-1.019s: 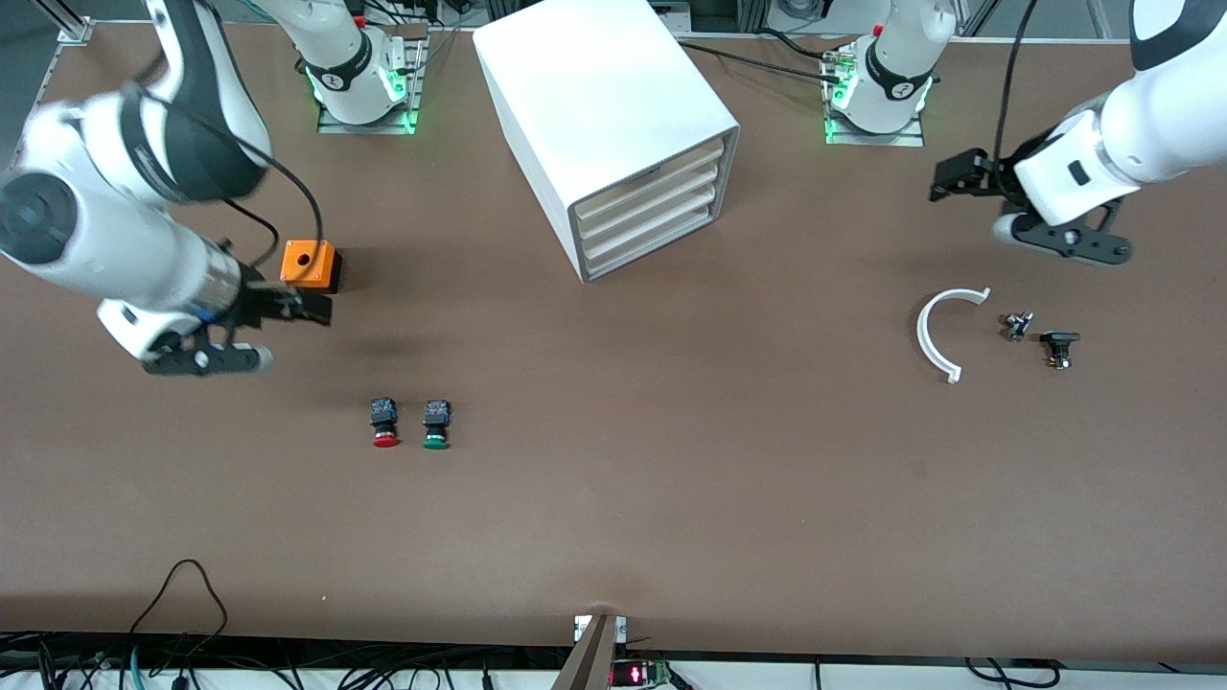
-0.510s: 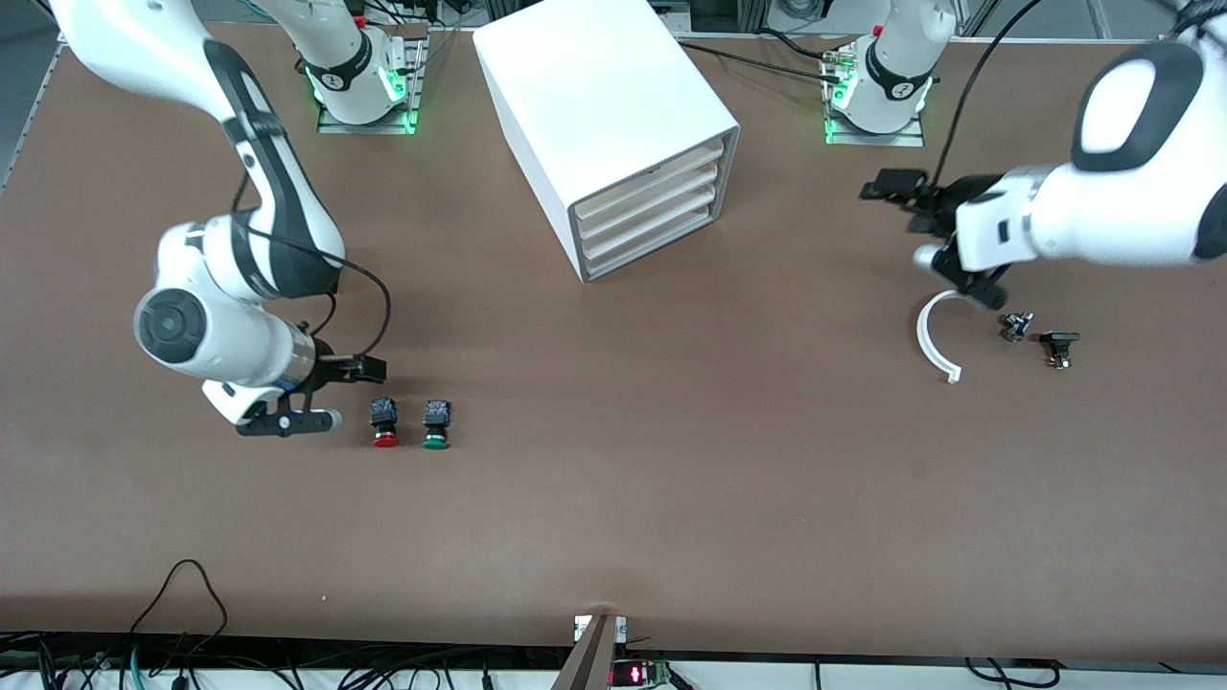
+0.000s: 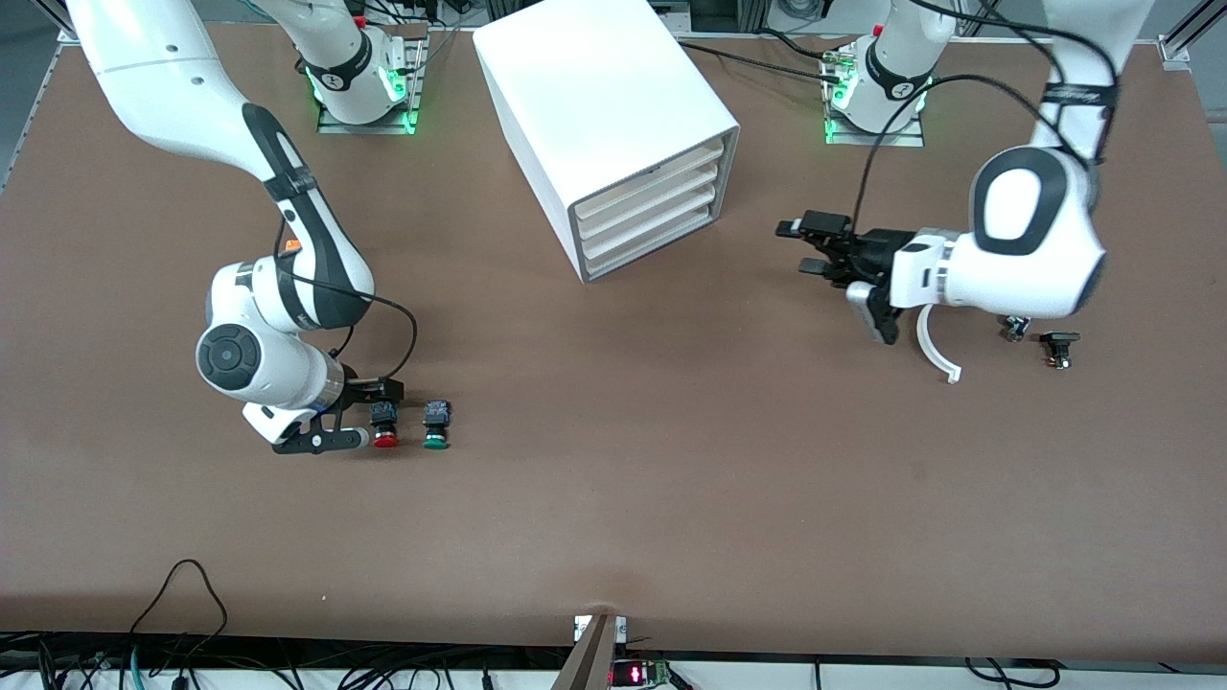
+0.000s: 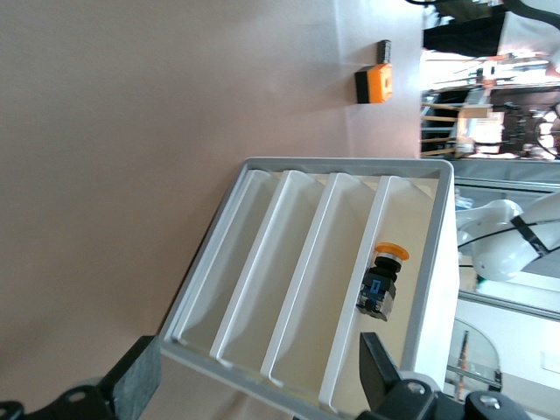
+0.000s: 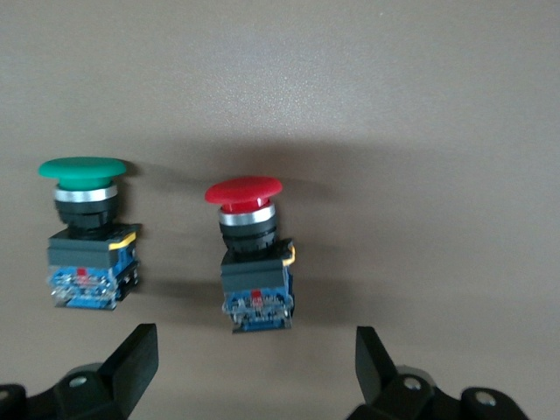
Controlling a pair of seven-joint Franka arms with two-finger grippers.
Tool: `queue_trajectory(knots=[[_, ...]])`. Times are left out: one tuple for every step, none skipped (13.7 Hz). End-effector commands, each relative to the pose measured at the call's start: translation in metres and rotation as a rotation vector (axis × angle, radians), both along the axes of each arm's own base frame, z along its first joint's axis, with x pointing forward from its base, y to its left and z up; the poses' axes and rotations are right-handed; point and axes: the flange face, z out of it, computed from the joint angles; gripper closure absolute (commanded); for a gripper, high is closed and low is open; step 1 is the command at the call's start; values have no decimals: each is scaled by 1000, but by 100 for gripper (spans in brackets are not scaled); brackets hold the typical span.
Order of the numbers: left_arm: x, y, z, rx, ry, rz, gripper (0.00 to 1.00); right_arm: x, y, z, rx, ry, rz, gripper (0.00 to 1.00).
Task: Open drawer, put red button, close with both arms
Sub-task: 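Move the right gripper to the red button while the left gripper approaches the cabinet, then grasp the red button with the right gripper while the left gripper grips the drawer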
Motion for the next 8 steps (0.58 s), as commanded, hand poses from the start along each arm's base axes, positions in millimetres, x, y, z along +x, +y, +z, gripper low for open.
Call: queue_trajectory(knots=[[-20,-11,-34,-100,-18,38,0,1,2,-13,-1,-13,25,0],[-34,-21,-50,-158,-12,56,0,0,-1,-16,-3,-9,22,0],[-47,-30,-64,-207,-3,68,1,-1,-1,-17,-3,-6,22,1],[-56,-34,-79,-235,6,85,3,-2,-2,-23,-5,2,20,1],[-69,-46,-94,-258,37,84,4,-3,-2,-26,-5,6,20,1],[-78,-56,-104,-287,55,90,6,-3,-2,-30,-4,7,20,4],[-84,-60,-115,-304,64,96,12,-3,-3,-31,-4,7,18,7],[-91,-67,-124,-322,66,82,21,-3,-3,-31,-4,7,18,12]])
